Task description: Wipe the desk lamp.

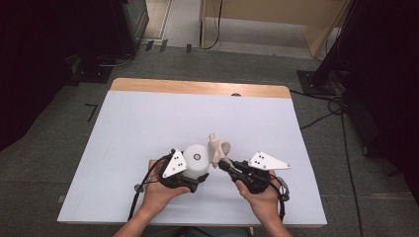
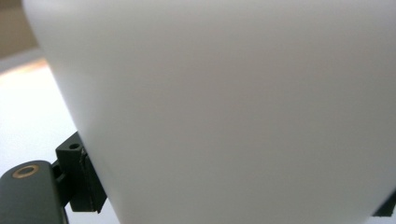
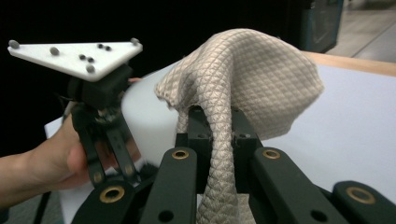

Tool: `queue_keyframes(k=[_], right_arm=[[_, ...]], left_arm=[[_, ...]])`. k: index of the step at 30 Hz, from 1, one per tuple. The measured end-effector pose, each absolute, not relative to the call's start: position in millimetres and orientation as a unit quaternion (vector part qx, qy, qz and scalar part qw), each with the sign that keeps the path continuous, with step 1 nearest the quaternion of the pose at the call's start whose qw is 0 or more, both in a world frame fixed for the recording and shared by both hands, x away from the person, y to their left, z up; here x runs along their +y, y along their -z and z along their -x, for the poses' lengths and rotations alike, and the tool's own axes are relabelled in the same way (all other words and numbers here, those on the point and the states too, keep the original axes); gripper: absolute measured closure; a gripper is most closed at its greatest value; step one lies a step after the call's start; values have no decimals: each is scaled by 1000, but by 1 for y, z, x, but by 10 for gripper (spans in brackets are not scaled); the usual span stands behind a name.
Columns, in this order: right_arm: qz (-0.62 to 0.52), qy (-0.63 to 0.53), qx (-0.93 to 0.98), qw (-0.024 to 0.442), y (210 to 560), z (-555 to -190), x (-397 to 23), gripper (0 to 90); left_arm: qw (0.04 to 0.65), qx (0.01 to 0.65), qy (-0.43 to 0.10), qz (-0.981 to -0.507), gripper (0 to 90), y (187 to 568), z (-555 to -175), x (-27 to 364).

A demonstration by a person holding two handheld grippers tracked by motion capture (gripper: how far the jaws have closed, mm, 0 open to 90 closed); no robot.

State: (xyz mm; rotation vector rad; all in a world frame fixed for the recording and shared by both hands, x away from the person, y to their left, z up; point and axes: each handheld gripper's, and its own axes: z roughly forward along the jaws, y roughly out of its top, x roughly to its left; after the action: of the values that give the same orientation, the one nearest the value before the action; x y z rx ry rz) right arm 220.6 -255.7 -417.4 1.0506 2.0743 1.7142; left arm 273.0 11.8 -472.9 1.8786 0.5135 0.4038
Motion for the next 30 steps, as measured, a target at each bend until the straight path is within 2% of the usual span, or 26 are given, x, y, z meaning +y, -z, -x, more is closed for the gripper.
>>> queue_keyframes(k=[10, 20, 30], right_arm=[[-393, -576, 700, 155, 427, -231, -276, 836], [-407, -565, 698, 165, 435, -238, -283, 836], [-412, -560, 698, 169, 438, -239, -286, 836]], left_arm=[[561, 283, -219, -746, 79, 476, -312, 24], [556, 330, -240, -724, 79, 475, -345, 27], [517, 337, -241, -749, 78, 491, -353, 26]])
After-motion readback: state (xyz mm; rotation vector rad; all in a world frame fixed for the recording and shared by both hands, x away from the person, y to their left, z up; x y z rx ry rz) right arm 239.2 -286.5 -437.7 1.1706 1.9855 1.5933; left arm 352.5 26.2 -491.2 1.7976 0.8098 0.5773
